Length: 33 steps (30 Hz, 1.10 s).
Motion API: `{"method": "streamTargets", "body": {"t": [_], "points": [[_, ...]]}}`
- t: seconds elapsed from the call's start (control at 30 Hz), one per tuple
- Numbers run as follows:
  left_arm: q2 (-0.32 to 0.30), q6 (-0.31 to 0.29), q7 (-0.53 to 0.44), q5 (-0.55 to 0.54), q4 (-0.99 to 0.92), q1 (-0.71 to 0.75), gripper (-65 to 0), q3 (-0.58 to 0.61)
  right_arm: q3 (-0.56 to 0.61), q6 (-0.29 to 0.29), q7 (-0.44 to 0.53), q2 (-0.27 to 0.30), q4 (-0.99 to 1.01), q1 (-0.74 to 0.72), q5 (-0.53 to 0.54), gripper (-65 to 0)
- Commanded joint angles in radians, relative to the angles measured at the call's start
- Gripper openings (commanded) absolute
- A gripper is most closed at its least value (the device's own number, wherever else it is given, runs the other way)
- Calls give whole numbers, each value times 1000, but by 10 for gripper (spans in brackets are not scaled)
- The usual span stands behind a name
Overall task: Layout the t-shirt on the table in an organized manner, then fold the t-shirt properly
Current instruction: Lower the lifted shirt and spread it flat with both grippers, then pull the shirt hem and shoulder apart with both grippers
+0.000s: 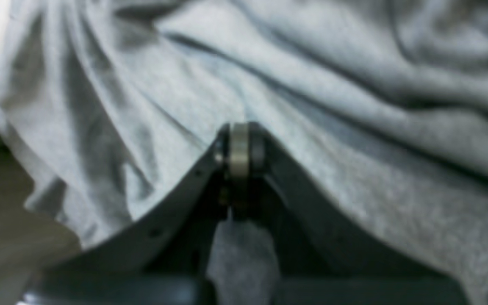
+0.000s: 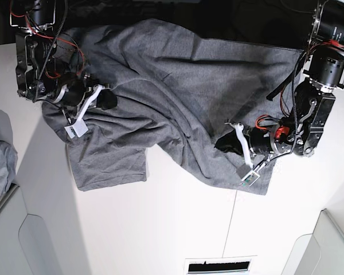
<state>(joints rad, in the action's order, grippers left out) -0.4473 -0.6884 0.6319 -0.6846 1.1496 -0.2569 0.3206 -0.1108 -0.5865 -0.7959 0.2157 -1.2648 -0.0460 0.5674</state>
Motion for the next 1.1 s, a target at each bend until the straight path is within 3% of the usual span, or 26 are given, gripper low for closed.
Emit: {"method": "streamTargets", "body": {"t": [0.0, 0.17, 0.3, 0.43, 0.6, 0.77, 0.9, 1.0, 1.07], "points": [[-21, -10, -30, -12, 15, -6, -650, -6, -3, 1, 18, 13, -8, -8, -35, -650], [-53, -10, -103, 142, 3, 66, -650, -6, -3, 7, 130, 39, 62, -23, -161, -650], [-50, 85, -157, 229, -68, 56, -650, -6, -3, 22, 196, 70, 170, -92, -229, -650], [-30, 101, -158, 273, -126, 14, -650, -6, -4, 25, 238, 105, 316, -204, -235, -650], [14, 103, -158, 317, -155, -37, -650, -6, -3, 26, 279, 108, 464, -355, -235, -650], [35, 180, -156, 331, -155, -72, -650, -6, -3, 36, 283, 108, 485, -447, -235, -650], [26, 159, -100, 329, -154, -114, -650, -6, -5, 36, 271, 111, 473, -483, -222, -650], [-6, 5, -43, 233, -104, -122, -650, -6, -11, 36, 204, 119, 424, -470, -174, -650], [-43, -10, -40, 145, -32, -95, -650, -6, -29, 34, 150, 123, 366, -433, -138, -650]]}}
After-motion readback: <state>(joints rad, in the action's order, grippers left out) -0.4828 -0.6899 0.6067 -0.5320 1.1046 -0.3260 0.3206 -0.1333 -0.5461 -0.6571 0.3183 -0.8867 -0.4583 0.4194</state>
